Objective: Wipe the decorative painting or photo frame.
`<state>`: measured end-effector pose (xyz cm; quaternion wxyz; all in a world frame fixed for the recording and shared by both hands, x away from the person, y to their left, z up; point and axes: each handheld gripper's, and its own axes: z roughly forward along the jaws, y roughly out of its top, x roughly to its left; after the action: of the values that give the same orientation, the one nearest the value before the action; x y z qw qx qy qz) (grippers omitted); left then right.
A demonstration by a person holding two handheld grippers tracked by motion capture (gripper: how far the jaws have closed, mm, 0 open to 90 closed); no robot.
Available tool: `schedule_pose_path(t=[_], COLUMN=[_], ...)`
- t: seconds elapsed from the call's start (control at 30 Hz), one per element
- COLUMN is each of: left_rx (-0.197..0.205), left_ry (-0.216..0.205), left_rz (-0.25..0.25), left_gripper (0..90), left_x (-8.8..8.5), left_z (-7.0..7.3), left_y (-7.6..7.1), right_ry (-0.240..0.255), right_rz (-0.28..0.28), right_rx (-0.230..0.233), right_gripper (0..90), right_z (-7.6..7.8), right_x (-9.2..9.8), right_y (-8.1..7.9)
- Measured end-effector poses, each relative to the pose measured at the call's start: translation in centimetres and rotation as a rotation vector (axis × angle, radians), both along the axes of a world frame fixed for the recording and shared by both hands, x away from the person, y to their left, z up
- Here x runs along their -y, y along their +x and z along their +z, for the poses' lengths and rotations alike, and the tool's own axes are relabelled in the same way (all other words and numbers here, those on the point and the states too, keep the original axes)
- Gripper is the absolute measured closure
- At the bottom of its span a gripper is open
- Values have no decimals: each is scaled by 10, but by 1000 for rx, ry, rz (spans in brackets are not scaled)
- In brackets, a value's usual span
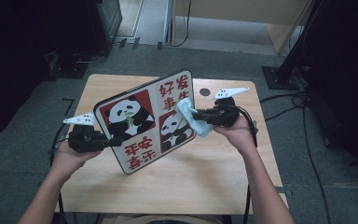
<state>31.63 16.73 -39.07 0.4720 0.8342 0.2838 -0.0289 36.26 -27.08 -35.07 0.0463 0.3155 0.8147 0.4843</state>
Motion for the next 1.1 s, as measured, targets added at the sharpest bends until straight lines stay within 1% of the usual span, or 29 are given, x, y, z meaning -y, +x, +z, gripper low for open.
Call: schedule_pose_path(t=[0.13, 0.17, 0.27, 0.33, 0.47, 0.57, 0.6, 0.67, 0.73, 0.87, 1.1], left_rx=[-1, -1, -1, -2, -1, 2, 1, 0, -2, -1, -1], left_ry=[-1, -2, -4, -5, -5, -2, -3, -4, -3, -5, -7], left_rz=[3, 4, 6, 6, 7, 6, 8, 8, 8, 10, 9], left_gripper=[787, 787, 787, 787, 787, 788, 788, 788, 788, 789, 788], left_x=[0, 0, 0, 0, 0, 1, 1, 1, 1, 1, 1], left_z=[0, 0, 0, 0, 0, 0, 0, 0, 0, -1, -1], left_y=[-1, -1, -1, -1, -1, -2, -2, -2, -2, -2, -2], right_ry=[-17, -14, 0, 5, 19, 19, 7, -5, -8, 2, -12], right_rz=[27, 28, 27, 27, 20, 20, 18, 17, 12, 9, 10], right_rx=[37, 41, 62, 72, 81, 79, 71, 72, 68, 61, 46], right_gripper=[820, 820, 820, 820, 820, 820, 820, 820, 819, 819, 819], right_z=[25, 34, 53, 62, 73, 75, 75, 74, 71, 66, 57], right_x=[-10, -12, -16, -20, -27, -30, -34, -36, -36, -36, -36], right_y=[2, 3, 8, 11, 18, 20, 24, 27, 29, 31, 29])
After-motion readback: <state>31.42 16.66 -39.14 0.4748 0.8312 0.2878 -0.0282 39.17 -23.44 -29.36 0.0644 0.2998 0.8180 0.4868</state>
